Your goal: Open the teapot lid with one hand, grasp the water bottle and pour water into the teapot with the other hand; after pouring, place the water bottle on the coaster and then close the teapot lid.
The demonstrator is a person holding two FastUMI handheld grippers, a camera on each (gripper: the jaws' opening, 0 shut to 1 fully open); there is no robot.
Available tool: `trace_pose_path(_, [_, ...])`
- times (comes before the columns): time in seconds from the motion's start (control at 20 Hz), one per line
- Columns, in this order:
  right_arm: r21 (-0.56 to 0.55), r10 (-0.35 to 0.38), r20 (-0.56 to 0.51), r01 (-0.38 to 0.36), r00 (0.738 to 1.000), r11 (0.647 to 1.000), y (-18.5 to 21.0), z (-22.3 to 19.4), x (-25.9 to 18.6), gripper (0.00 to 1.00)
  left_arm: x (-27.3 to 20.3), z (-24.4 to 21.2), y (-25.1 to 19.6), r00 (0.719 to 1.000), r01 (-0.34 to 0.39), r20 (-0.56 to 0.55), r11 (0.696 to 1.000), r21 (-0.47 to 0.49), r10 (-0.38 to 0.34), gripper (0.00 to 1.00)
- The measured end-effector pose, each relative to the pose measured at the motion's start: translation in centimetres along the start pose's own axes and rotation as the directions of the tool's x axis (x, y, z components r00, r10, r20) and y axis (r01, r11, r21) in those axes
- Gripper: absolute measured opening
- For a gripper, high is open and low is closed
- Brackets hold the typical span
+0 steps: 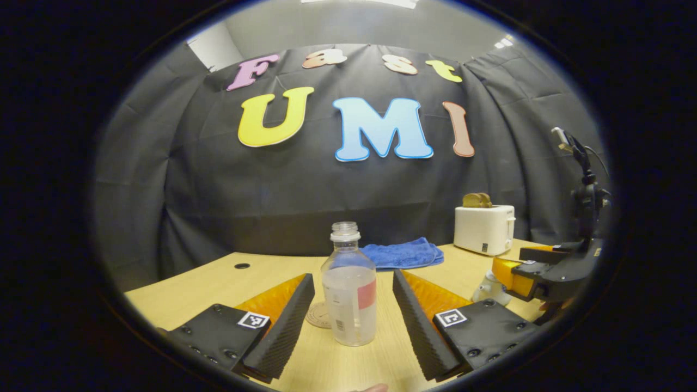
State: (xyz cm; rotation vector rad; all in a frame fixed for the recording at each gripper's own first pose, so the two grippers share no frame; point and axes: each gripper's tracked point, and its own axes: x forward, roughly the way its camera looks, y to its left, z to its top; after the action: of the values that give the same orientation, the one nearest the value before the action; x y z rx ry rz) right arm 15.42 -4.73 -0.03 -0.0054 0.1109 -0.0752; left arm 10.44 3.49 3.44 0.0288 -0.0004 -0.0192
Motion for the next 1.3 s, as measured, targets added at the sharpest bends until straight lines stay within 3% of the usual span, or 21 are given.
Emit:
trace_pose_path(0.1, [-0.016,0.003,-0.007,-0.003,1.0,1.0,0.2,-0.1,0.6,0.77,0.2,0.2,-0.1,1.0,0.008,0.002,1.0,0.0,-0.008,1.0])
trace_pose_path(0.15, [-0.024,0.005,-0.018,-0.005,1.0,1.0,0.2,-0.4,0.9,0.58,0.3,0.2,-0.1,1.0,0.007,0.003,1.0,0.0,-0.007,1.0])
trace_pose_path(0.25, [-0.028,0.013,-0.019,-0.013,1.0,1.0,0.4,-0.6,1.3,0.46,0.3,0.4,0.0,1.0,0.008,0.008,1.0,0.0,-0.008,1.0])
trace_pose_path(0.3, [-0.03,0.022,-0.029,-0.023,0.999,0.999,0.8,0.0,-0.2,0.46,0.2,0.5,0.1,1.0,0.007,0.011,1.0,0.001,-0.007,1.0])
trace_pose_path(0.35, [-0.043,0.012,-0.026,-0.013,1.0,0.999,0.7,-0.4,0.9,0.21,0.2,0.5,0.2,1.0,0.007,0.012,1.0,0.001,-0.007,1.0])
trace_pose_path(0.4, [-0.059,0.016,-0.027,-0.018,1.0,0.998,0.6,-0.5,1.3,0.13,0.2,0.5,0.2,1.0,0.006,0.012,1.0,-0.001,-0.006,1.0])
trace_pose_path(0.5, [-0.069,0.024,-0.021,-0.025,0.999,0.997,0.6,-0.5,1.4,0.17,0.1,0.5,0.4,1.0,0.005,0.008,1.0,-0.012,-0.005,1.0])
trace_pose_path(0.6, [-0.052,0.013,-0.024,-0.015,1.0,0.999,0.5,-0.4,1.4,0.02,0.1,0.2,0.6,1.0,-0.001,0.002,1.0,-0.019,0.001,1.0])
trace_pose_path(1.3, [-0.072,0.06,0.053,-0.056,0.997,0.996,1.3,1.8,0.0,0.02,4.0,-2.3,1.0,0.999,-0.021,-0.037,0.999,0.029,0.022,0.99])
